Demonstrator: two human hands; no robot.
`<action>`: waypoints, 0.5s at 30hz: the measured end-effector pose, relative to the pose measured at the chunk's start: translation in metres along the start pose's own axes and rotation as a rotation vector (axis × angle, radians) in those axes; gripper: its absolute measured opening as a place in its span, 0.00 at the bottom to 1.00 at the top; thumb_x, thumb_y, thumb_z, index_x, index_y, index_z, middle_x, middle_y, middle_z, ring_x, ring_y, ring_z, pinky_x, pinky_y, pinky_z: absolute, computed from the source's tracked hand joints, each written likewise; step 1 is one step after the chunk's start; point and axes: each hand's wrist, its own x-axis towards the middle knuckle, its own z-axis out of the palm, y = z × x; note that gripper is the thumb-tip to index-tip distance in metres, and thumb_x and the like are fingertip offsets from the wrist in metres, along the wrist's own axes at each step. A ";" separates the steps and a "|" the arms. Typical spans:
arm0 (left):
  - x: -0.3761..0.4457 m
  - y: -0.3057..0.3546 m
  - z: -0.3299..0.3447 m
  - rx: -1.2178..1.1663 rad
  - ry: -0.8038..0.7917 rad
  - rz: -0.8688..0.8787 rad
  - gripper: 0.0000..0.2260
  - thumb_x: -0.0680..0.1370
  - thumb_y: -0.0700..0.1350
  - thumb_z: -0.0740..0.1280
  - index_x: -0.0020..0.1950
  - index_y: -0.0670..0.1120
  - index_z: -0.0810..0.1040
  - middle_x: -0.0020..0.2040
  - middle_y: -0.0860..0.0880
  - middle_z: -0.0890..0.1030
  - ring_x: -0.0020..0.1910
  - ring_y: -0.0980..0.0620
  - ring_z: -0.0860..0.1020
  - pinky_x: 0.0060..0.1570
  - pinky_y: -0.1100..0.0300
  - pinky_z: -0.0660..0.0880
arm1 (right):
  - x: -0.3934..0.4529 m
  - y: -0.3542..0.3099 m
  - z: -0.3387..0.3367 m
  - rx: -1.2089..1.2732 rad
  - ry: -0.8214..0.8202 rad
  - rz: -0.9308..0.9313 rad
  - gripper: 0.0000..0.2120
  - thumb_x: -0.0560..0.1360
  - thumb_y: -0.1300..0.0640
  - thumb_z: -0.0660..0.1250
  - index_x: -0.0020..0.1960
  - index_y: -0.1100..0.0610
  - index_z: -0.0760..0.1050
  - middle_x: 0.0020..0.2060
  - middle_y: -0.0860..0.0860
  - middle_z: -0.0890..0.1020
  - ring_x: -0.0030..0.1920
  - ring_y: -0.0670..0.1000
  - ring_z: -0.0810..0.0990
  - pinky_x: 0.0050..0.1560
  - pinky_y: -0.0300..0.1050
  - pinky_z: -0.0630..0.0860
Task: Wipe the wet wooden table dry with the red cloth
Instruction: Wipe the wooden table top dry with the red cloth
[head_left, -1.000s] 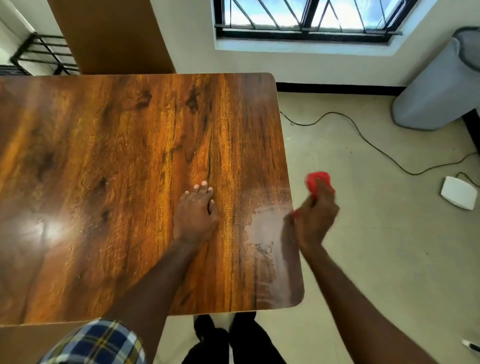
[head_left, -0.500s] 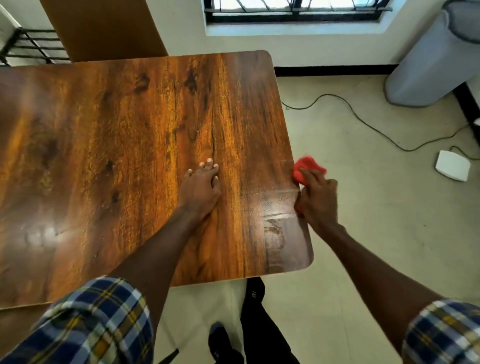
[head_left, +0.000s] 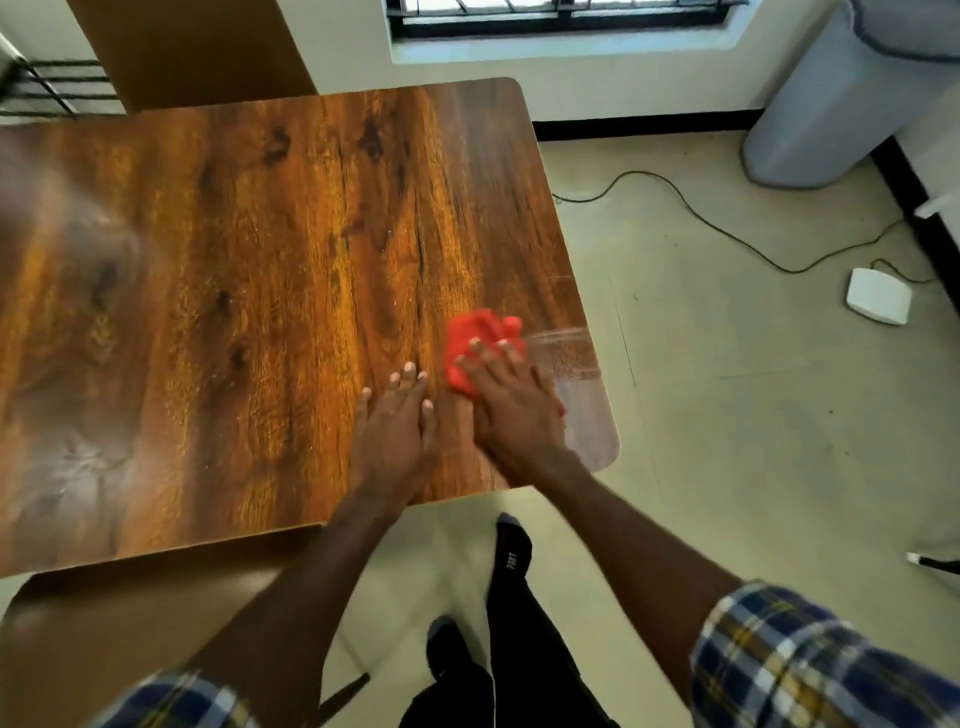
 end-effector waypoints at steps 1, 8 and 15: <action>0.002 -0.002 -0.002 0.014 -0.018 0.015 0.26 0.85 0.53 0.49 0.81 0.47 0.66 0.82 0.47 0.65 0.82 0.49 0.62 0.82 0.43 0.52 | 0.000 0.017 -0.007 -0.008 0.030 0.069 0.28 0.84 0.46 0.58 0.83 0.45 0.61 0.84 0.49 0.62 0.85 0.59 0.56 0.81 0.69 0.56; 0.003 0.007 -0.021 0.013 -0.156 -0.008 0.26 0.87 0.53 0.51 0.84 0.46 0.60 0.85 0.47 0.57 0.84 0.48 0.55 0.82 0.45 0.47 | -0.027 0.105 -0.058 0.080 0.184 0.589 0.25 0.78 0.60 0.61 0.75 0.54 0.74 0.73 0.55 0.77 0.65 0.66 0.72 0.61 0.60 0.72; -0.042 0.026 0.000 -0.024 -0.064 -0.001 0.26 0.86 0.52 0.49 0.83 0.45 0.62 0.84 0.46 0.59 0.84 0.48 0.56 0.81 0.47 0.49 | -0.079 -0.021 -0.017 0.072 0.228 0.144 0.28 0.80 0.49 0.59 0.79 0.52 0.71 0.78 0.53 0.73 0.71 0.63 0.72 0.62 0.59 0.75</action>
